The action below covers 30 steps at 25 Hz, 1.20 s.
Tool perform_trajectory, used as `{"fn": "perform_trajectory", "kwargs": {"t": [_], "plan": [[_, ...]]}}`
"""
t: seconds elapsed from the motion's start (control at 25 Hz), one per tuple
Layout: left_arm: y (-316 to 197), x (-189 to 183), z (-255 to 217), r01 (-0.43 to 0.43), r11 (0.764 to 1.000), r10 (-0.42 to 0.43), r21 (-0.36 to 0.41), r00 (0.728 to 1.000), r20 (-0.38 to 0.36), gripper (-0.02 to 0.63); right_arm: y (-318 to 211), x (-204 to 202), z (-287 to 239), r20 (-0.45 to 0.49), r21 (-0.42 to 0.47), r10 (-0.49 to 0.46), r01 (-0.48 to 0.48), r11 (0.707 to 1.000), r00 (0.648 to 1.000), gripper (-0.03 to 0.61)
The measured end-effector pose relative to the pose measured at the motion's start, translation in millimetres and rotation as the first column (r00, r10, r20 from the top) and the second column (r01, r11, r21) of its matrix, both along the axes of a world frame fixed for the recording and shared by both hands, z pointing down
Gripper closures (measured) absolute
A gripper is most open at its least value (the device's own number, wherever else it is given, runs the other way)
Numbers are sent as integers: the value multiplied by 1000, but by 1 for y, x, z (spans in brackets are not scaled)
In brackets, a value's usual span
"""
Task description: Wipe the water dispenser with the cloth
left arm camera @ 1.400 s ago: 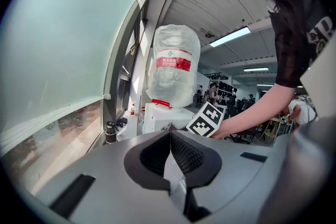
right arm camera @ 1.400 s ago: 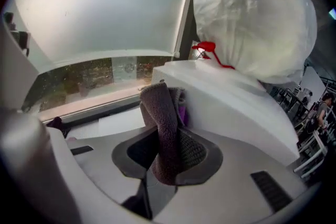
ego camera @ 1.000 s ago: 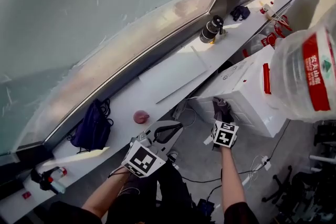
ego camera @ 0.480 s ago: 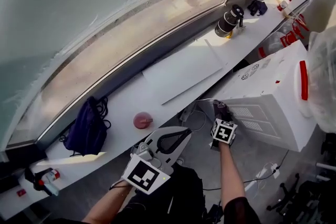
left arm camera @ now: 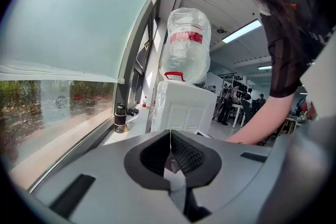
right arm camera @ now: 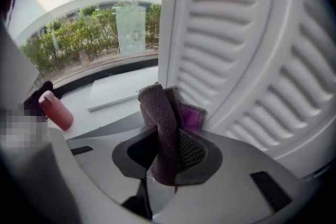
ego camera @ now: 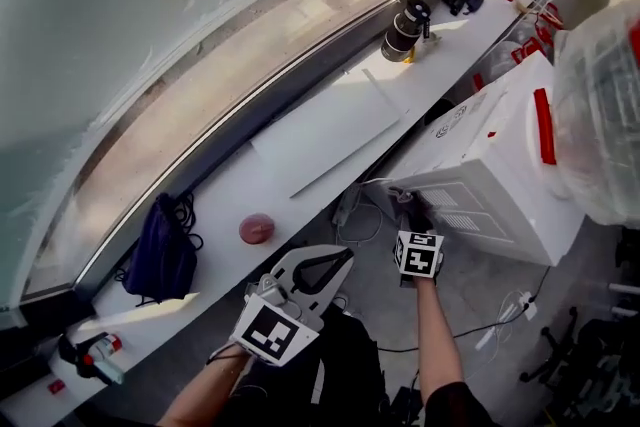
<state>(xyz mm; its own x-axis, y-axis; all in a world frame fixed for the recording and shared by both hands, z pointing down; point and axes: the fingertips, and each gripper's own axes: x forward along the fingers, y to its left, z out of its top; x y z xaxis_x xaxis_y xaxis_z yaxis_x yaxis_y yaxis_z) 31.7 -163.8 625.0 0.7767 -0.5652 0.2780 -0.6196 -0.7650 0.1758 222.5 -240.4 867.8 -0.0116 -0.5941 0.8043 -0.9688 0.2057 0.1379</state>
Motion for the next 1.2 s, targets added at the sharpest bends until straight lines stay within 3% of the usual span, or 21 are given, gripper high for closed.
{"fn": "perform_trajectory", "kwargs": {"t": [0.16,0.32,0.44,0.56,0.72,0.92,1.08,1.2], "plan": [[6,21,-30,-43,999,43,-2,999,-11,594,23,13,-85,84,62,6,-11,998,996,477],[10,39,-57,-100,995,100,10,995,-7,594,52,22,-173,68,109,-59,51,993,996,477],[9,46,-70,-132,991,132,18,991,4,594,63,29,-241,76,176,-55,41,984,996,477],[10,51,-81,-146,989,146,13,989,-6,594,65,44,-302,86,272,7,-30,962,996,477],[9,58,-92,-170,985,171,24,985,-7,594,57,64,-362,63,402,72,-92,911,995,477],[11,60,-92,-180,984,180,17,984,-4,594,50,80,-348,12,426,130,-123,896,991,477],[9,57,-81,-176,984,176,7,984,2,594,49,77,-330,10,488,135,-123,864,991,477],[7,55,-72,-166,986,166,-7,986,7,594,48,71,-304,-27,455,123,-98,885,992,477]]}}
